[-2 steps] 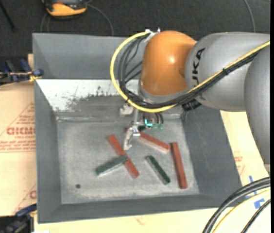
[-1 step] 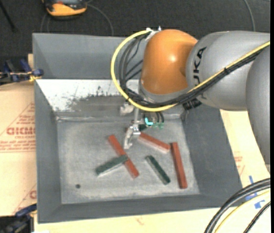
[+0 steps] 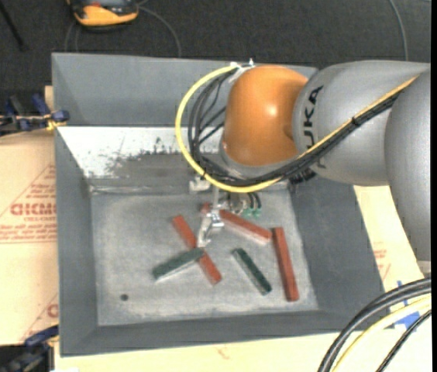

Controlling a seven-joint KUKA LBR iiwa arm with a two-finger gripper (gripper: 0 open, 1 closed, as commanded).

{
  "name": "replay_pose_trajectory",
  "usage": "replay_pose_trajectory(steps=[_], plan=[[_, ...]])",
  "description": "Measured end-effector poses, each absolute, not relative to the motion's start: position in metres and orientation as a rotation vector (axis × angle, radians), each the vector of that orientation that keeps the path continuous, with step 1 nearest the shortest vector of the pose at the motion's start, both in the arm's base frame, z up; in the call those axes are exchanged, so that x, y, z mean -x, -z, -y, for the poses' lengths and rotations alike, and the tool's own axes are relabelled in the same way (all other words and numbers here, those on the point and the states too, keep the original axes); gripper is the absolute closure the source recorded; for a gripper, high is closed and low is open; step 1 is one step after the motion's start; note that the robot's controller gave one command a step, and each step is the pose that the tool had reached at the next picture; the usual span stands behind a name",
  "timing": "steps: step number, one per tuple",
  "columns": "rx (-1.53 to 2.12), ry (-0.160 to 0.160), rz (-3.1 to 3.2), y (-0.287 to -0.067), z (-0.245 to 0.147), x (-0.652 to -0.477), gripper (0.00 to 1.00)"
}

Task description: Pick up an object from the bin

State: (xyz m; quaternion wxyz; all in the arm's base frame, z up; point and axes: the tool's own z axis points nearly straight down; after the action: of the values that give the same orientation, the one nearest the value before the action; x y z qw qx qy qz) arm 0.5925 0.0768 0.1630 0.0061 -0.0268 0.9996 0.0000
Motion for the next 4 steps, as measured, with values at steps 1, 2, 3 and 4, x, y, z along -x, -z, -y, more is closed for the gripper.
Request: replay_pose_trajectory(steps=[1,2,3,4], plan=[[0.315,0.002,-3.118,-0.1149,-0.0807,-0.5988,0.0],[0.352,-0.007,-3.116,-0.12,-0.0825,-0.5978,1.0],[0.35,-0.003,-3.118,-0.1159,-0.081,-0.5963,0.0],[0.348,-0.004,-3.119,-0.1158,-0.081,-0.5963,0.0]])
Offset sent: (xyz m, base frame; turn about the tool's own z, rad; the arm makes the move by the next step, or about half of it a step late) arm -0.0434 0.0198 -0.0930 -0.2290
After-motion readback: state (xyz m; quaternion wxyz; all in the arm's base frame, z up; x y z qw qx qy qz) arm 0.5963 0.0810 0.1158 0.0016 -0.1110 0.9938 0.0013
